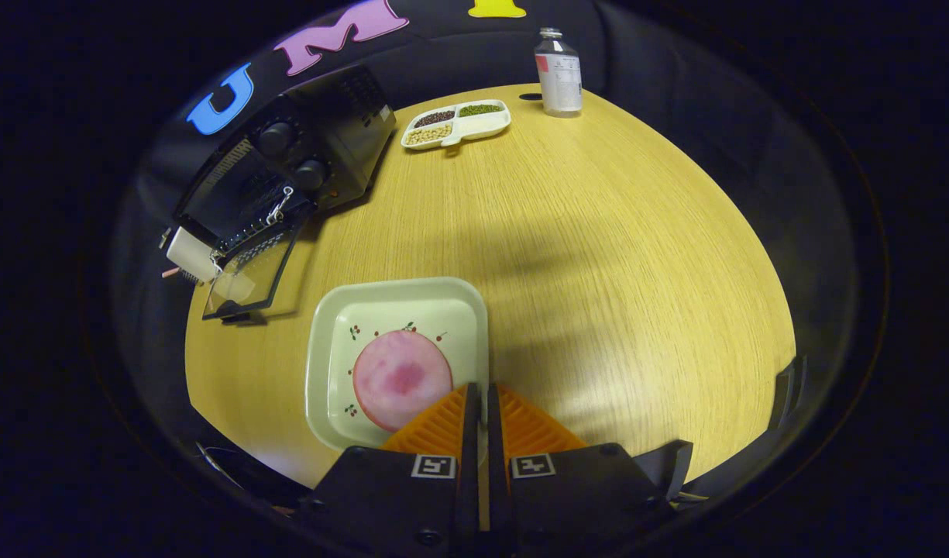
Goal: Open the toaster oven, put the food inside, and close the toaster oven door.
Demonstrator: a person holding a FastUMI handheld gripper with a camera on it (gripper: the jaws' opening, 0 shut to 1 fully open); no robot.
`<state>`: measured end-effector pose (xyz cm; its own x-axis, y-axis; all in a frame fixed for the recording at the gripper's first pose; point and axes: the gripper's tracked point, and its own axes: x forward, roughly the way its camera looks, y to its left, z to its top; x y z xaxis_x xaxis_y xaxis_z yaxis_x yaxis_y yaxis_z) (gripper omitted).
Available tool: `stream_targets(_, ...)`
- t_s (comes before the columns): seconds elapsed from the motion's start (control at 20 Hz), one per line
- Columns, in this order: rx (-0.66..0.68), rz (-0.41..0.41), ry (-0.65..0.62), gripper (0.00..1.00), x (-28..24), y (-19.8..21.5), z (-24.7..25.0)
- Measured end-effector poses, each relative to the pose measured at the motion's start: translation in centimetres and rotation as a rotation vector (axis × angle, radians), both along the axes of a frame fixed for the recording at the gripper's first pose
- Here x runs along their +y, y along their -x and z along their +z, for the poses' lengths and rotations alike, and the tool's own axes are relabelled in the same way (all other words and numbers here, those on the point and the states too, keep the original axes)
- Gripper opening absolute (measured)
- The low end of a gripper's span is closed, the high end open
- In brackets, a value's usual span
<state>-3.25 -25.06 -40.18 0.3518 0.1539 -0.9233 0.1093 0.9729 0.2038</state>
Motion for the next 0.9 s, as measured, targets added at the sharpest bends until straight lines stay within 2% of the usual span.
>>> stream_targets(0.15, 0.007, -0.076, -0.066, 0.08, 0.2, 0.0, 0.3)
stream_targets(0.45, 0.052, -0.304, -0.359, 0.06, 3.8, 1.3, 1.4)
stream_targets(0.6, -0.022, -0.370, -0.404, 0.06, 4.5, 0.8, 3.5)
stream_targets(0.8, -0.094, -0.564, -0.475, 0.06, 3.9, 0.1, 5.7)
stream_targets(0.9, -0.130, -0.621, -0.472, 0.06, 3.2, 0.6, 6.8)
